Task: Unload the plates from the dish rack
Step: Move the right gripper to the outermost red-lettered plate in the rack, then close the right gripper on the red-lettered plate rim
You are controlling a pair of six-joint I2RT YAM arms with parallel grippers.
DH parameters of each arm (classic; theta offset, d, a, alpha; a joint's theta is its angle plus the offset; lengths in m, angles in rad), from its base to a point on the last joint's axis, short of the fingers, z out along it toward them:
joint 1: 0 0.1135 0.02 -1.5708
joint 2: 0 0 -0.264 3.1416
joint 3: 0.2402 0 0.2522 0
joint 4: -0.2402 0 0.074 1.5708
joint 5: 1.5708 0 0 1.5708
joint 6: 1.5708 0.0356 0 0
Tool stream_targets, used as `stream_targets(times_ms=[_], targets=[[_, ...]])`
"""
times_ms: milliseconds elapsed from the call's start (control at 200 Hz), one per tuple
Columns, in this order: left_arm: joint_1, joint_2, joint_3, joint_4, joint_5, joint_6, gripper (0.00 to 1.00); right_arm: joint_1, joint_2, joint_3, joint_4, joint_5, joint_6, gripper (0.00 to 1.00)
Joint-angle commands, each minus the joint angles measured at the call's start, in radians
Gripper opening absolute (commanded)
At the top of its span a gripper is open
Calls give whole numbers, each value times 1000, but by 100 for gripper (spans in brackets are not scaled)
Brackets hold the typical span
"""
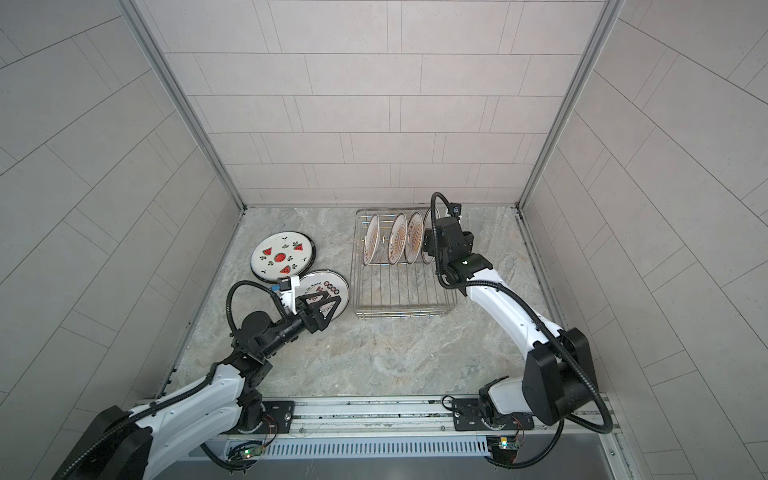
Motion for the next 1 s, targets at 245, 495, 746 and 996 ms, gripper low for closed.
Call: stream_targets(times_ms=[245,495,746,996], targets=[[-29,139,47,150,-2,31,100,-21,212,208,-135,73,-34,49],[-35,183,55,191,17,13,100,-23,322,296,-181,106,-32,30],[-35,127,47,137,-12,22,100,-19,369,319,-174,156,-25,22],[-35,93,43,91,-47,34,100,9,396,341,-182,212,-36,15]])
